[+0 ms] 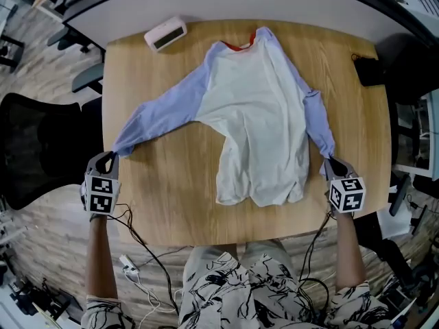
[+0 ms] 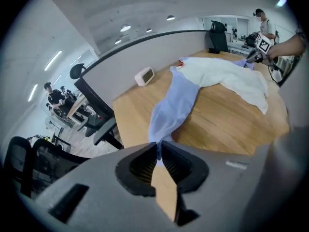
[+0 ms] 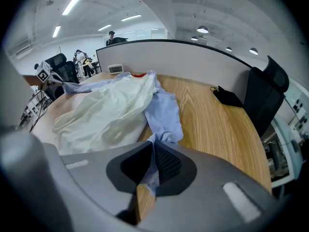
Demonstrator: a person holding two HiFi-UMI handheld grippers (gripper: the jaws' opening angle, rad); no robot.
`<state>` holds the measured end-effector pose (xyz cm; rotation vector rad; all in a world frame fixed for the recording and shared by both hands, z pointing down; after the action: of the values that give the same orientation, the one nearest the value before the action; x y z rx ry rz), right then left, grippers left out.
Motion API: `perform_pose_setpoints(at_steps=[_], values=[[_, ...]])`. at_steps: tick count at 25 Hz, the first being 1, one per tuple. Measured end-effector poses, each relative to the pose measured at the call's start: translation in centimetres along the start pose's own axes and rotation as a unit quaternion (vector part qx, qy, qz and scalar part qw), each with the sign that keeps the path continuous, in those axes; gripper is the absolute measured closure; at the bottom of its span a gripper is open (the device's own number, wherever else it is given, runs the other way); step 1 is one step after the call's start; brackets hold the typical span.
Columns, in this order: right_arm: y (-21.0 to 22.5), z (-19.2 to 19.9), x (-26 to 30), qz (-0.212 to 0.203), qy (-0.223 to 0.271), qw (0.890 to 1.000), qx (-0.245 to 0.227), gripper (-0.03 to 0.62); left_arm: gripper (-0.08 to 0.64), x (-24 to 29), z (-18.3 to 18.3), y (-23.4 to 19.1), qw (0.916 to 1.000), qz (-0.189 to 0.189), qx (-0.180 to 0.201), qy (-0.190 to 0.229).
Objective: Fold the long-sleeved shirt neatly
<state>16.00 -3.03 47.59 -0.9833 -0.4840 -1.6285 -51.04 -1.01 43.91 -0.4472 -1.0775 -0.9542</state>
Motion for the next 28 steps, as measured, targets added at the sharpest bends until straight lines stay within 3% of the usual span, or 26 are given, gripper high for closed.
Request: perform_pose_setpoints(at_steps=[3,6,8,11,14,20,28], values=[[0.2,0.1,0.0,-0.003,0.0,1.0,0.001,0.568,0.485,1.1,1.0,0.9,0.9995,0.031,-0.007,-0.008],[0.4,0.2,-0.2,-0.004,0.002,1.0,0.002,0.568,0.28,0.9,1.0,2.1,0.9966,0.078,-0.025,0.012],[0.8,0.0,-0.4,-0.008,0.006,1.0,0.002,0.568,0.245,-0.3,-0.5,3.3,0.9955,0.084,-0.02,0.041],[1.7,-0.4,-0.3,-0.019,0.017,1.0,0.0,0.568,0.232,-2.1,-4.2,6.9,0.9915,0.09,-0.005,0.093],[3.5,-0.6,-0.5,-0.025,0.03,0.999,0.005,0.568,0.232,-1.7,-7.2,12.2,0.9837,0.127,-0.009,0.127],[10.5,-2.3,-0.6,-0.013,0.05,0.999,-0.016,0.569,0.23,1.8,-10.9,23.8,0.9721,0.203,0.002,0.117],[21.1,-6.6,-1.6,0.023,0.089,0.994,-0.054,0.568,0.231,3.0,-12.3,29.5,0.9741,0.204,-0.018,0.097]])
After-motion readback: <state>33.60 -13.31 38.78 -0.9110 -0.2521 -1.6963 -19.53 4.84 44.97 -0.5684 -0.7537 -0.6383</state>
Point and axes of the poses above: the fingertips, and each gripper's own axes: x forward along the fingers, y to its right, z out of its underside, the point moved 9 cm from there along -x, backward along the fingers, and after that the axes turned 11 degrees about z, right-handed, at the moved point
